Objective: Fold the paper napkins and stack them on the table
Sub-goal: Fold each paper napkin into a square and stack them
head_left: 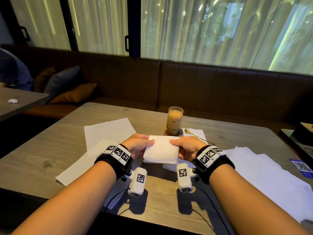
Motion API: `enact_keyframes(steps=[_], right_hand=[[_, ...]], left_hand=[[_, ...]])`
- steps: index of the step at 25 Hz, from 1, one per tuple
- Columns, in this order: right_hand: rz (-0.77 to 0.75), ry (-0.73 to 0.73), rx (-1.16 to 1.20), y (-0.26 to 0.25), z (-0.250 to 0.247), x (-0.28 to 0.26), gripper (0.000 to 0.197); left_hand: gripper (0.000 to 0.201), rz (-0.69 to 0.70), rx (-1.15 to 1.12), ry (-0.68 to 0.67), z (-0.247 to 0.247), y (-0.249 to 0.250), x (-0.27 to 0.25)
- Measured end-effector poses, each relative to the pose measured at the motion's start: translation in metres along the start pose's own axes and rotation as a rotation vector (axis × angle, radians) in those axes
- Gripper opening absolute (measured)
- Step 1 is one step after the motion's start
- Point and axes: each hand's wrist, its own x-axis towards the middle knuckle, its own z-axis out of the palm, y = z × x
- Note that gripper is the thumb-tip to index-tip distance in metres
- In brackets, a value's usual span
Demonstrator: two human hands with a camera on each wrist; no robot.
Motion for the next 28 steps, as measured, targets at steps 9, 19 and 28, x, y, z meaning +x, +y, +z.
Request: enact_keyframes(steps=[9, 19, 28], right_hand=[[0.029, 0.286, -0.372, 0.024, -0.056, 0.007, 0.025], [0.021, 0.376, -0.522, 0.027, -0.058, 0.023, 0.035], [-0.213, 0.415, -0.944, 0.001, -0.05, 0.006, 0.037]], left_hand=[[0.049, 0.092, 0.427, 0.082, 0.075, -0.025, 0.055], [0.029, 0.169, 0.664, 0.193, 0.078, -0.029, 0.064], [0.051, 0.193, 0.9, 0.161, 0.013, -0.003, 0.035]])
